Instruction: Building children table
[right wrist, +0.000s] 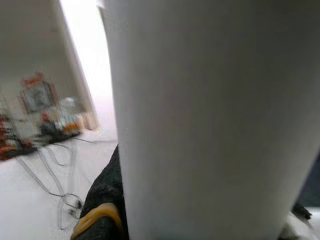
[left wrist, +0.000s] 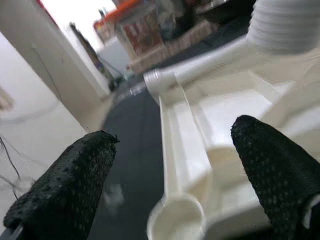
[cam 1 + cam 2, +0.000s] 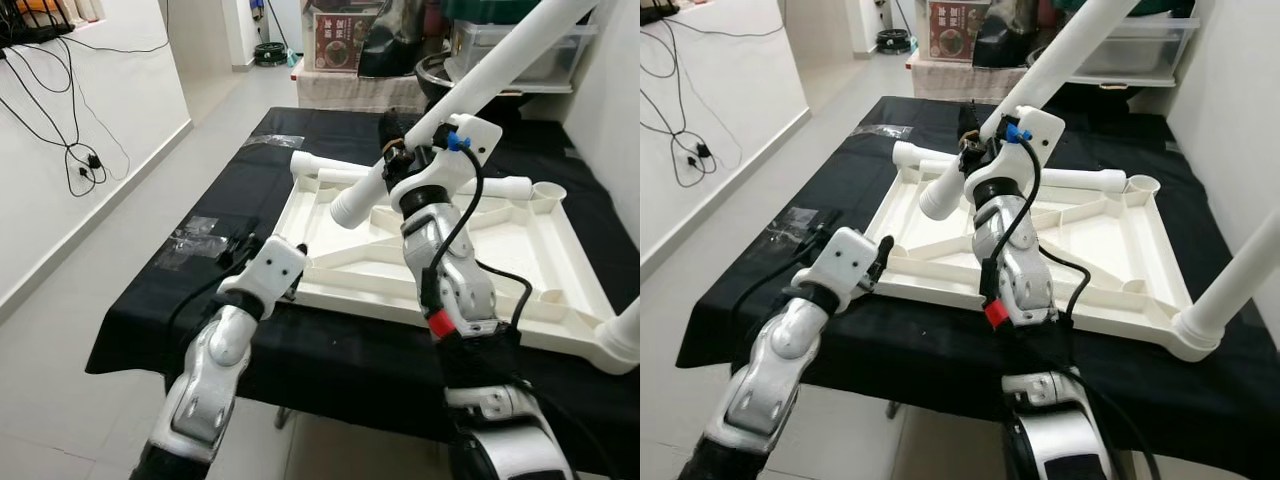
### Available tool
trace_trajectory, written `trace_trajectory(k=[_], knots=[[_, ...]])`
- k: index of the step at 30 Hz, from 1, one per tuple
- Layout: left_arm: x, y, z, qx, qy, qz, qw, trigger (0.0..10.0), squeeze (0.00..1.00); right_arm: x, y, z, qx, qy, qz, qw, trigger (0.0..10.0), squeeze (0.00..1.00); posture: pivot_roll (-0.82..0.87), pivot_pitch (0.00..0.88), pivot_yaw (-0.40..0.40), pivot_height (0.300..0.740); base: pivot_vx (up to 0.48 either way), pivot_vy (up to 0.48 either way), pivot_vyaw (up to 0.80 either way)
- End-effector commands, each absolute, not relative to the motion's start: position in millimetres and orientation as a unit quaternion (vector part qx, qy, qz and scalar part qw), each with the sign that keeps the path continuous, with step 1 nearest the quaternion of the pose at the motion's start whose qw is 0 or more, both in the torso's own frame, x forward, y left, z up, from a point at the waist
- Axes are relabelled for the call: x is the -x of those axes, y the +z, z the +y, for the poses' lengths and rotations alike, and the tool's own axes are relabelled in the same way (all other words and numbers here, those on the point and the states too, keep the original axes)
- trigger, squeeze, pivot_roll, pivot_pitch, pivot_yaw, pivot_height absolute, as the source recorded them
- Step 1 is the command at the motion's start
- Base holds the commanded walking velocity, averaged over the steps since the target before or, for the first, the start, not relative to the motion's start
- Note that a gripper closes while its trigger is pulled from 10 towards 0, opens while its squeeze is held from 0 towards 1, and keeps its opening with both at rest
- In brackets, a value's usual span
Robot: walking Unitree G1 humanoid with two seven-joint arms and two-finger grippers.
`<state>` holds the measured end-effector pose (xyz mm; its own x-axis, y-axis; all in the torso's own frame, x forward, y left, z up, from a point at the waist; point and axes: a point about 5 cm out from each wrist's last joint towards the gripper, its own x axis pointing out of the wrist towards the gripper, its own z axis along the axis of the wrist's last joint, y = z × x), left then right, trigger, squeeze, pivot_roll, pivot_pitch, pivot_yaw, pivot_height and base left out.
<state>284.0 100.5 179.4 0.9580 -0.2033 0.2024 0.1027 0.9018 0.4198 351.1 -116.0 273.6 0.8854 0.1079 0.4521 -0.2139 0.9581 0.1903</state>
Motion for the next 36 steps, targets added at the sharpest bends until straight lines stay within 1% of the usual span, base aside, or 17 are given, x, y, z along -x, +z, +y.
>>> trace_trajectory(k=[1, 2, 4, 5, 6, 8, 10, 15, 21, 29, 36], knots=[[-278.4, 178.3, 104.8, -0.185, -0.073, -0.114, 0.973, 10.0, 0.00, -346.7, 273.4, -112.9, -0.094, 0.094, -0.232, 0.963, 10.0, 0.00, 0.05, 0.016, -0.003, 0.740, 0.000, 0.000, 0.00], [-269.3, 172.2, 102.9, -0.154, -0.084, -0.105, 0.979, 10.0, 0.00, -343.1, 265.2, -116.3, -0.070, 0.092, -0.225, 0.967, 10.0, 0.00, 0.04, 0.020, -0.004, 0.740, 0.000, 0.000, 0.00], [-269.3, 172.2, 102.9, -0.154, -0.084, -0.105, 0.979, 10.0, 0.00, -343.1, 265.2, -116.3, -0.070, 0.092, -0.225, 0.967, 10.0, 0.00, 0.04, 0.020, -0.004, 0.740, 0.000, 0.000, 0.00], [-261.3, 166.5, 101.4, -0.139, -0.092, -0.098, 0.981, 10.0, 0.00, -340.3, 257.8, -118.8, -0.059, 0.089, -0.216, 0.971, 10.0, 0.00, 0.04, 0.020, -0.005, 0.740, 0.000, 0.000, 0.00], [-261.3, 166.5, 101.4, -0.139, -0.092, -0.098, 0.981, 10.0, 0.00, -340.3, 257.8, -118.8, -0.059, 0.089, -0.216, 0.971, 10.0, 0.00, 0.04, 0.020, -0.005, 0.740, 0.000, 0.000, 0.00], [-249.8, 155.2, 99.9, -0.114, -0.103, -0.074, 0.985, 10.0, 0.00, -336.0, 248.1, -123.7, -0.054, 0.075, -0.198, 0.976, 10.0, 0.00, 0.04, 0.021, -0.005, 0.740, 0.000, 0.000, 0.00], [-246.7, 152.2, 100.6, -0.104, -0.100, -0.066, 0.987, 10.0, 0.00, -334.1, 244.5, -125.4, -0.053, 0.070, -0.193, 0.977, 10.0, 0.00, 0.04, 0.020, -0.008, 0.740, 0.000, 0.000, 0.00], [-244.4, 153.1, 103.5, -0.089, -0.088, -0.063, 0.990, 10.0, 0.00, -328.6, 232.8, -127.4, -0.037, 0.074, -0.176, 0.981, 10.0, 0.00, 0.04, 0.021, -0.011, 0.740, 0.000, 0.000, 0.00], [-243.5, 157.5, 105.4, -0.069, -0.078, -0.064, 0.993, 10.0, 0.00, -321.8, 224.4, -127.4, -0.017, 0.079, -0.162, 0.983, 10.0, 0.00, 0.03, 0.022, -0.010, 0.740, 0.000, 0.000, -0.80], [-244.3, 162.5, 105.1, -0.066, -0.079, -0.074, 0.992, 10.0, 0.00, -320.1, 225.5, -125.5, -0.019, 0.082, -0.163, 0.983, 10.0, 0.00, 0.03, 0.023, -0.011, 0.740, 0.000, 0.000, 0.00], [-245.1, 162.7, 106.8, -0.070, -0.075, -0.070, 0.992, 10.0, 0.00, -320.0, 228.2, -125.1, -0.025, 0.085, -0.164, 0.982, 10.0, 0.00, 0.03, 0.019, -0.015, 0.740, 0.000, 0.445, 0.00]])
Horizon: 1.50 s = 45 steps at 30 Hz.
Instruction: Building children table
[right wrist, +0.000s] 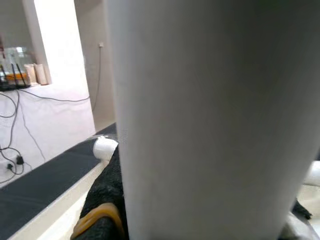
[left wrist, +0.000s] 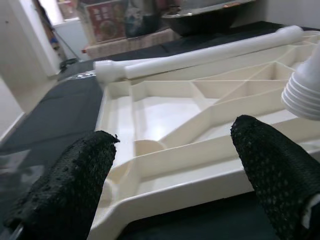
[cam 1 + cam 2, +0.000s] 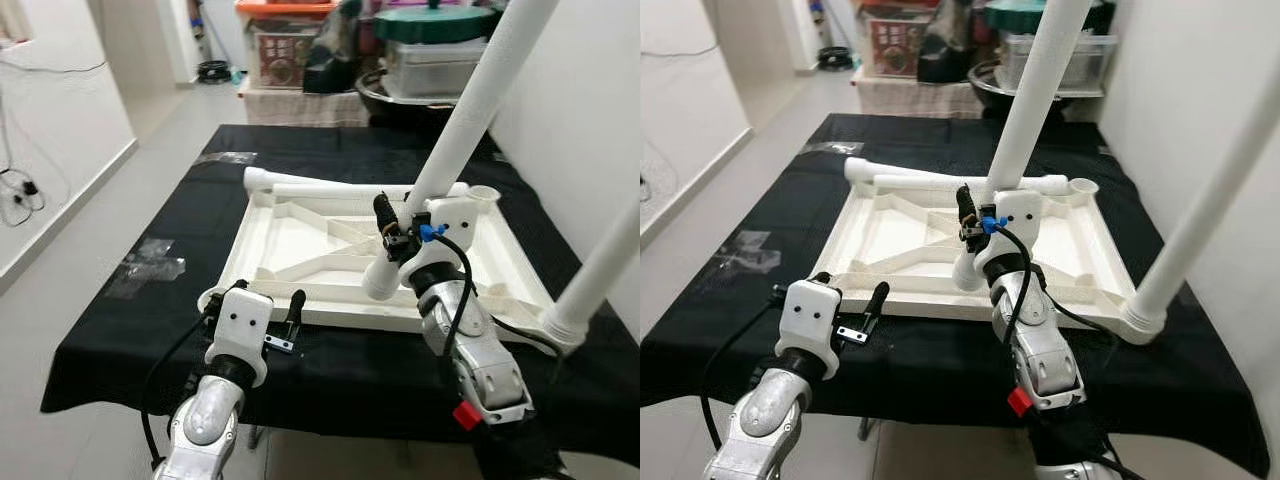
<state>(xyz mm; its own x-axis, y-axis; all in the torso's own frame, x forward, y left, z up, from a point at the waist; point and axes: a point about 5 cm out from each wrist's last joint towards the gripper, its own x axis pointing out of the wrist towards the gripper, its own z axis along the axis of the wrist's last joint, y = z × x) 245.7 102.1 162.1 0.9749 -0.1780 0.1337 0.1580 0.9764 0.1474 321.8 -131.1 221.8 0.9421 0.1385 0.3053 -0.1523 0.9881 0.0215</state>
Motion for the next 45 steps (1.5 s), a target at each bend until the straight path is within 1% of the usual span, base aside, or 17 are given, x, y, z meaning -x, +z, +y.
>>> trace_trajectory(k=[1, 12, 17, 20, 27, 30, 33, 34, 36, 38, 39, 40, 41, 42, 44, 45], knots=[[-245.1, 162.7, 106.8, -0.070, -0.075, -0.070, 0.992, 10.0, 0.00, -320.0, 228.2, -125.1, -0.025, 0.085, -0.164, 0.982, 10.0, 0.00, 0.03, 0.019, -0.015, 0.740, 0.000, 0.480, 0.00], [-246.5, 161.9, 108.0, -0.070, -0.071, -0.064, 0.993, 10.0, 0.00, -322.2, 238.3, -129.3, -0.036, 0.084, -0.177, 0.980, 10.0, 0.00, 0.03, 0.020, -0.017, 0.740, 0.000, 0.466, 0.00], [-245.3, 161.5, 106.0, -0.076, -0.072, -0.065, 0.992, 10.0, 0.00, -331.8, 247.9, -134.6, -0.033, 0.080, -0.190, 0.978, 10.0, 0.00, 0.02, 0.020, -0.020, 0.740, 0.000, 0.000, 0.00], [-244.1, 161.3, 104.7, -0.063, -0.072, -0.064, 0.993, 10.0, 0.00, -334.2, 249.7, -135.8, -0.038, 0.080, -0.191, 0.978, 10.0, 0.00, 0.03, 0.023, -0.025, 0.740, 0.000, 0.000, 0.00], [-240.3, 159.5, 105.8, -0.065, -0.067, -0.053, 0.994, 10.0, 0.00, -340.0, 253.7, -133.8, -0.035, 0.096, -0.193, 0.976, 10.0, 0.00, 0.03, 0.034, -0.034, 0.740, 0.000, 0.000, 0.00], [-238.9, 159.1, 104.2, -0.064, -0.068, -0.052, 0.994, 10.0, 0.00, -345.9, 254.3, -132.4, -0.029, 0.113, -0.189, 0.975, 10.0, 0.00, 0.03, 0.053, -0.033, 0.740, 0.000, 0.000, 0.00], [-234.8, 158.7, 99.8, -0.059, -0.080, -0.052, 0.994, 10.0, 0.00, -368.2, 254.1, -129.3, -0.014, 0.162, -0.170, 0.972, 10.0, 0.00, 0.04, 0.075, -0.048, 0.740, 0.000, 0.000, 0.00], [-234.8, 158.7, 99.8, -0.059, -0.080, -0.052, 0.994, 10.0, 0.00, -368.2, 254.1, -129.3, -0.014, 0.162, -0.170, 0.972, 10.0, 0.00, 0.04, 0.075, -0.048, 0.740, 0.000, 0.000, 0.00], [-231.2, 160.6, 98.2, -0.057, -0.087, -0.055, 0.993, 10.0, 0.00, -379.4, 259.0, -126.4, -0.011, 0.193, -0.164, 0.967, 10.0, 0.00, 0.05, 0.091, -0.057, 0.740, 0.000, 0.000, 0.00], [-229.8, 161.4, 97.8, -0.059, -0.089, -0.056, 0.993, 10.0, 0.00, -383.0, 261.4, -124.7, -0.008, 0.205, -0.163, 0.965, 10.0, 0.00, 0.05, 0.091, -0.057, 0.740, 0.000, 0.000, 0.00], [-226.0, 161.0, 99.6, -0.056, -0.086, -0.051, 0.993, 10.0, 0.00, -394.5, 269.4, -114.5, -0.023, 0.263, -0.148, 0.953, 10.0, 0.00, 0.06, 0.110, -0.064, 0.740, 0.000, 0.000, 0.00], [-226.0, 161.0, 99.6, -0.056, -0.086, -0.051, 0.993, 10.0, 0.00, -394.5, 269.4, -114.5, -0.023, 0.263, -0.148, 0.953, 10.0, 0.00, 0.06, 0.110, -0.064, 0.740, 0.000, 0.000, 0.00], [-223.5, 160.5, 100.1, -0.048, -0.083, -0.047, 0.994, 10.0, 0.00, -399.5, 273.2, -105.4, -0.015, 0.303, -0.137, 0.943, 10.0, 0.00, 0.06, 0.113, -0.065, 0.740, 0.000, 0.000, 0.00], [-221.3, 161.3, 98.7, -0.048, -0.087, -0.048, 0.994, 10.0, 0.00, -399.9, 274.6, -102.0, -0.015, 0.327, -0.130, 0.936, 10.0, 0.00, 0.07, 0.137, -0.075, 0.740, 0.000, 0.000, 0.00], [-219.8, 162.0, 97.6, -0.048, -0.089, -0.049, 0.994, 10.0, 0.00, -400.0, 275.7, -99.9, -0.016, 0.341, -0.127, 0.931, 10.0, 0.00, 0.07, 0.137, -0.075, 0.740, 0.000, 0.000, 0.00], [-216.2, 162.2, 95.8, -0.051, -0.091, -0.046, 0.993, 10.0, 0.00, -401.0, 280.9, -95.6, -0.012, 0.369, -0.127, 0.920, 10.0, 0.00, 0.08, 0.146, -0.082, 0.740, 0.000, 0.000, 0.00]])
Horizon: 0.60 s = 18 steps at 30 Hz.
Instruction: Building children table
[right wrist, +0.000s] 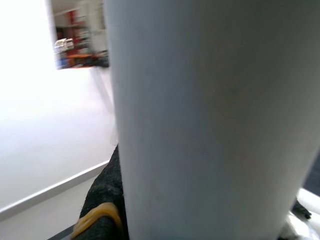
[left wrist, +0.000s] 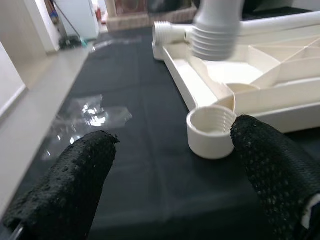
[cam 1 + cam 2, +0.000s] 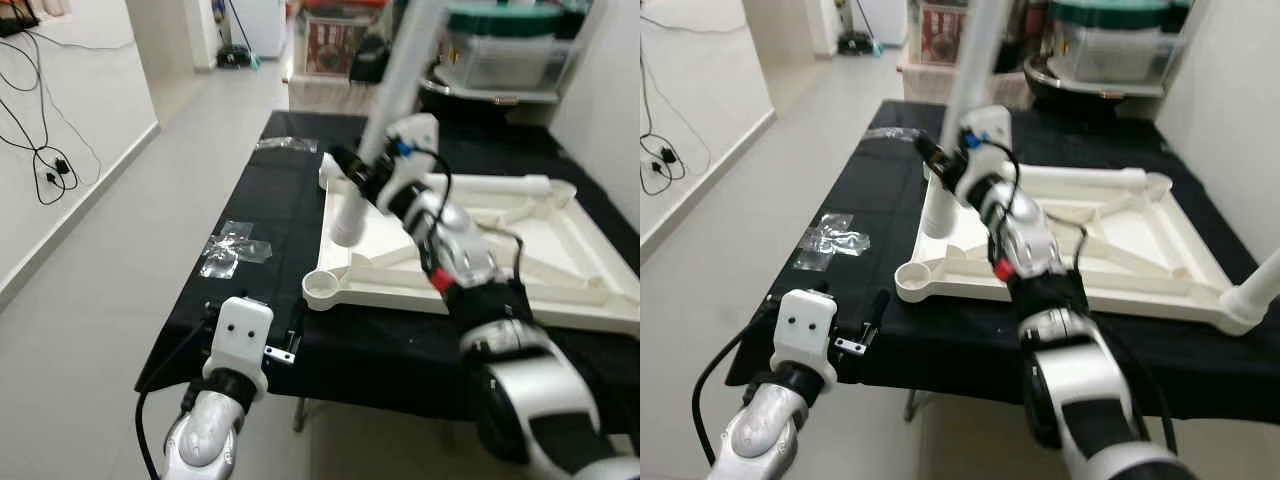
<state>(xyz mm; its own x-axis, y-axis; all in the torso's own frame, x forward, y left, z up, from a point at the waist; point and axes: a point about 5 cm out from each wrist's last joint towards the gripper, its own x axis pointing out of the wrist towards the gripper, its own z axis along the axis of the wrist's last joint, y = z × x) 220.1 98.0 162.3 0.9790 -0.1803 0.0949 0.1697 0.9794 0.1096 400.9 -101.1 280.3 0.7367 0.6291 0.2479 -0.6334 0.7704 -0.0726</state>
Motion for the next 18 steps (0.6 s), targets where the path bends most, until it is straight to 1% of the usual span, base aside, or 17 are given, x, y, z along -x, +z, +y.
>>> trace_trajectory(k=[1, 3, 4, 7, 8, 11, 12, 18], knots=[[-214.2, 162.3, 95.3, -0.052, -0.092, -0.045, 0.993, 10.0, 0.00, -400.0, 284.5, -93.3, -0.025, 0.396, -0.129, 0.909, 10.0, 0.00, 0.09, 0.161, -0.090, 0.740, 0.000, 0.000, 0.00], [-211.6, 162.0, 94.9, -0.054, -0.092, -0.042, 0.993, 10.0, 0.00, -399.3, 288.7, -90.8, -0.045, 0.432, -0.123, 0.892, 10.0, 0.00, 0.10, 0.165, -0.090, 0.740, 0.000, 0.000, 0.00], [-211.6, 162.0, 94.9, -0.054, -0.092, -0.042, 0.993, 10.0, 0.00, -399.3, 288.7, -90.8, -0.045, 0.432, -0.123, 0.892, 10.0, 0.00, 0.10, 0.165, -0.090, 0.740, 0.000, 0.000, 0.00], [-207.8, 161.7, 95.6, -0.048, -0.090, -0.038, 0.994, 10.0, 0.00, -394.5, 284.0, -89.2, 0.002, 0.518, -0.102, 0.849, 10.0, 0.00, 0.10, 0.175, -0.091, 0.740, 0.000, 0.000, 0.00], [-207.8, 161.7, 95.6, -0.048, -0.090, -0.038, 0.994, 10.0, 0.00, -394.5, 284.0, -89.2, 0.002, 0.518, -0.102, 0.849, 10.0, 0.00, 0.10, 0.175, -0.091, 0.740, 0.000, 0.000, 0.00], [-205.8, 161.6, 95.3, -0.047, -0.091, -0.034, 0.994, 10.0, 0.00, -393.2, 278.8, -92.2, 0.028, 0.559, -0.080, 0.825, 10.0, 0.00, 0.10, 0.180, -0.094, 0.740, 0.000, 0.000, 0.00], [-204.3, 162.1, 94.8, -0.045, -0.092, -0.032, 0.994, 10.0, 0.00, -392.4, 276.9, -95.4, 0.051, 0.573, -0.075, 0.814, 10.0, 0.00, 0.10, 0.180, -0.094, 0.740, 0.000, 0.000, 0.00], [-199.5, 162.1, 97.8, -0.048, -0.087, -0.026, 0.995, 10.0, 0.00, -393.8, 282.8, -104.2, 0.070, 0.563, -0.090, 0.819, 10.0, 0.00, 0.12, 0.196, -0.087, 0.740, 0.000, 0.000, 0.00]])
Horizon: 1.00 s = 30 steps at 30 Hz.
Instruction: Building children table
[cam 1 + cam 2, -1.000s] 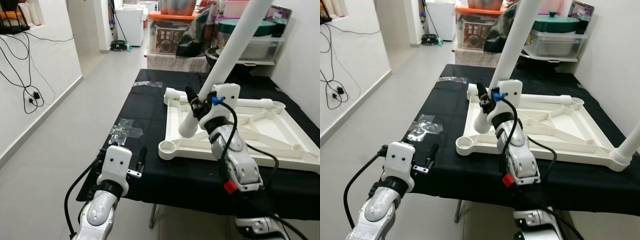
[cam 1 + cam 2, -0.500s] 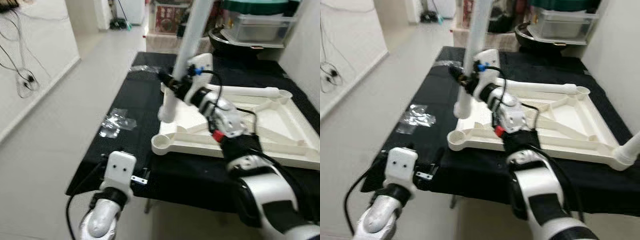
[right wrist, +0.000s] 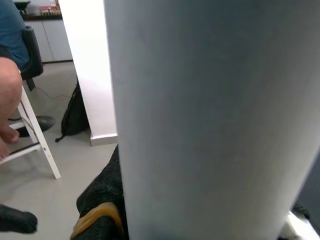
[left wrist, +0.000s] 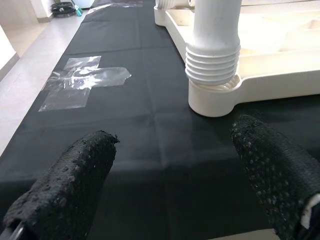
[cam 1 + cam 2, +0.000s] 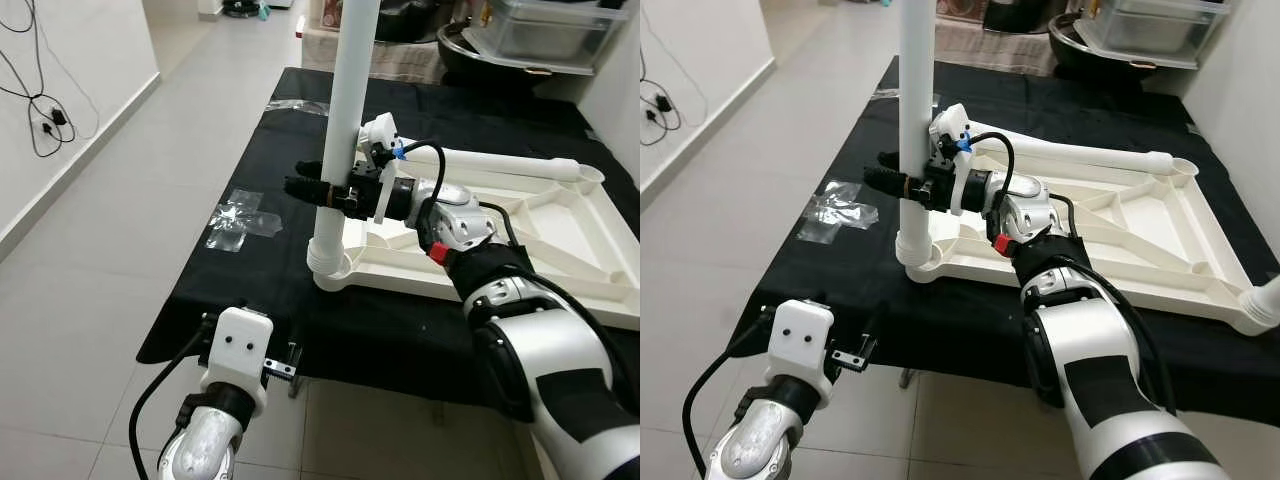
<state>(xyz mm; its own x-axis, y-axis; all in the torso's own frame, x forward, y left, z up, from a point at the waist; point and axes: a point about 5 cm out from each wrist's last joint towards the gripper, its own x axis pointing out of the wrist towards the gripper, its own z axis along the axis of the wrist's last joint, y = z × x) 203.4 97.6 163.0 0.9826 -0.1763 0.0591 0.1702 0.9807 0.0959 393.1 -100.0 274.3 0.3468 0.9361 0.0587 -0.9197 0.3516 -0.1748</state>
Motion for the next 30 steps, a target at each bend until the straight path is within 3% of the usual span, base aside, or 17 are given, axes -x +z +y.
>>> trace_trajectory(k=[1, 4, 13, 19, 30], knots=[[-199.5, 162.1, 97.8, -0.048, -0.087, -0.026, 0.995, 10.0, 0.00, -393.8, 282.8, -104.2, 0.070, 0.563, -0.090, 0.819, 10.0, 0.00, 0.12, 0.196, -0.087, 0.740, 0.000, 0.000, 0.00], [-197.2, 161.0, 99.0, -0.051, -0.086, -0.020, 0.995, 10.0, 0.00, -395.7, 287.5, -113.3, 0.074, 0.547, -0.100, 0.828, 10.0, 0.00, 0.12, 0.198, -0.083, 0.740, 0.000, 0.000, 0.00], [-197.5, 161.1, 100.0, -0.059, -0.087, -0.015, 0.994, 10.0, 0.00, -394.2, 282.5, -121.7, 0.059, 0.559, -0.100, 0.821, 10.0, 0.00, 0.12, 0.200, -0.073, 0.740, 0.000, 0.000, 0.00], [-198.0, 161.9, 101.3, -0.061, -0.086, -0.014, 0.994, 10.0, 0.00, -391.3, 269.7, -114.9, 0.060, 0.578, -0.093, 0.808, 10.0, 0.00, 0.13, 0.202, -0.067, 0.740, 0.000, 0.000, 0.00], [-198.2, 161.5, 101.1, -0.064, -0.084, -0.012, 0.994, 10.0, 0.00, -392.9, 261.6, -104.0, 0.079, 0.567, -0.080, 0.816, 10.0, 0.00, 0.13, 0.205, -0.073, 0.740, 0.000, 0.000, 0.00]])
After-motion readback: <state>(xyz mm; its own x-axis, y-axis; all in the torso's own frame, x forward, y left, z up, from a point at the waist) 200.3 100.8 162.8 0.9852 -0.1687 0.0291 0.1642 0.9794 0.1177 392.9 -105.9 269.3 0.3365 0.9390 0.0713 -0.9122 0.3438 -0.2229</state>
